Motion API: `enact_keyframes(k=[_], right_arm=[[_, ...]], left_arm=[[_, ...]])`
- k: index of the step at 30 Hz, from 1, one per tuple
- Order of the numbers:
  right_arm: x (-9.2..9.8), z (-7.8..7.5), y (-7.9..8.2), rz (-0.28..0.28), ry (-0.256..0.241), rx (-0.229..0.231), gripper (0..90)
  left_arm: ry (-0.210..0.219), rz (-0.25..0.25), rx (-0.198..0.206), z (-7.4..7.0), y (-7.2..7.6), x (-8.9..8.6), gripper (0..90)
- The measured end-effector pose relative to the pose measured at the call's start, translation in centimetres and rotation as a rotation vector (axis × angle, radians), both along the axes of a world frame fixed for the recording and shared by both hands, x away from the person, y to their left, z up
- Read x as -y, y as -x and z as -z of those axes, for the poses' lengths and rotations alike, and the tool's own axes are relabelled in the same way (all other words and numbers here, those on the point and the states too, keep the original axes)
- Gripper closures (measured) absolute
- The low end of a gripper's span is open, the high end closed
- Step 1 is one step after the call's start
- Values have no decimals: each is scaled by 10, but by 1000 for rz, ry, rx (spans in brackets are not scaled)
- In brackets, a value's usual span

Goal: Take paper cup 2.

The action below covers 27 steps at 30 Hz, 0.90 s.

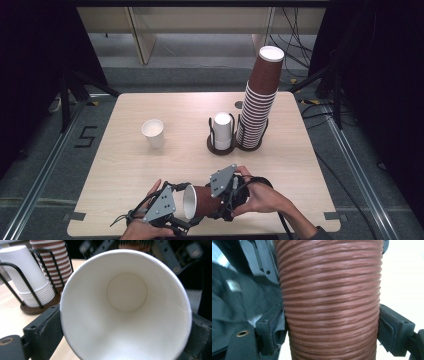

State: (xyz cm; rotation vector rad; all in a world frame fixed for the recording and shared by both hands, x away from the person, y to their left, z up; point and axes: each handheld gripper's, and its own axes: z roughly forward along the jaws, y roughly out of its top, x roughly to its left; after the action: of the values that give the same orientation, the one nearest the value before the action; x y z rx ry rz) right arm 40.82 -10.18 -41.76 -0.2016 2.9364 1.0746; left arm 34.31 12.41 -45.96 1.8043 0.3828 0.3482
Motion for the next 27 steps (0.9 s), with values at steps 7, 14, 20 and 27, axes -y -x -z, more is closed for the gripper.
enact_keyframes(k=[7,14,20,27], right_arm=[[7,1,-4,24,-86,-68,199],[8,2,-6,41,-130,-96,194],[7,6,-7,56,-128,-136,185],[12,9,-8,102,-63,-117,159]], left_arm=[[84,-34,-68,3,-3,-3,43],[136,-46,-87,3,-4,-4,37],[108,-38,-75,0,-4,-4,70],[79,-58,-58,-3,-5,-7,80]])
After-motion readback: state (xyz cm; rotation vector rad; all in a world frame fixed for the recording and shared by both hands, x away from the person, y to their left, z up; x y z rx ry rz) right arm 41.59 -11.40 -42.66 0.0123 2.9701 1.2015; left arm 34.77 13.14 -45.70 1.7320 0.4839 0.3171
